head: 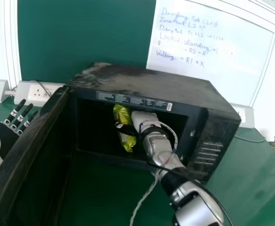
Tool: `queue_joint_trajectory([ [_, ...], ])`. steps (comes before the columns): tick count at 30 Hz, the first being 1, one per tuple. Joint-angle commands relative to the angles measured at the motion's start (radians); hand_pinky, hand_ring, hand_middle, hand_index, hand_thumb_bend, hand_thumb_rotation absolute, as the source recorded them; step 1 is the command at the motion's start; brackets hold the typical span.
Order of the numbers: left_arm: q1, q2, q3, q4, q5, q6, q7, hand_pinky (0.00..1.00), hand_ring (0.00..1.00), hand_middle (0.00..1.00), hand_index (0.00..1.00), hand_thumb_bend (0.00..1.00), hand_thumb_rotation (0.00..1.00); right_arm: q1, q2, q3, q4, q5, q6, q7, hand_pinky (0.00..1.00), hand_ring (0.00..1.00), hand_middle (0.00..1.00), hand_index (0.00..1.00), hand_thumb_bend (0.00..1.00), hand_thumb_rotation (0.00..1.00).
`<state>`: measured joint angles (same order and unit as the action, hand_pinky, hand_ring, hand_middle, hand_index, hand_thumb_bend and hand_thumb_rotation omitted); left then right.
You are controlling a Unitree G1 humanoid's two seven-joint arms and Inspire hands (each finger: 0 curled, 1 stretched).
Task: Put biscuit inside oven
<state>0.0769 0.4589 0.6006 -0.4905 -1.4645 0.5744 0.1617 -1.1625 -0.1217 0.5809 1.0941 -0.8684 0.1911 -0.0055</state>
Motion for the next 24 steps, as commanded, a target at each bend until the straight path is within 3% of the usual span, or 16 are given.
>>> queue_joint_trajectory([
  [1,0.006,0.005,-0.002,-0.008,-0.006,-0.009,-0.003,1.00,1.00,1.00,0.97,0.15,0.50,-0.031,0.000,0.012,0.016,0.000,-0.010,-0.029,0.30,0.42,0.51,0.49,0.52,0.00],
  [9,0.013,0.012,-0.003,-0.005,0.005,-0.010,-0.019,1.00,1.00,1.00,0.98,0.17,0.47,-0.032,0.001,0.088,0.038,-0.052,0.001,-0.069,0.37,0.42,0.48,0.52,0.52,0.00],
  [15,0.015,0.010,-0.003,-0.010,-0.001,-0.011,-0.010,1.00,1.00,1.00,0.99,0.17,0.47,-0.047,0.013,0.126,0.072,-0.073,0.021,-0.073,0.25,0.43,0.49,0.49,0.52,0.00],
  [24,0.014,0.009,-0.001,0.005,-0.007,-0.011,-0.025,1.00,1.00,1.00,0.99,0.21,0.41,-0.043,0.014,0.123,0.081,-0.053,0.022,-0.103,0.26,0.43,0.49,0.49,0.52,0.00],
])
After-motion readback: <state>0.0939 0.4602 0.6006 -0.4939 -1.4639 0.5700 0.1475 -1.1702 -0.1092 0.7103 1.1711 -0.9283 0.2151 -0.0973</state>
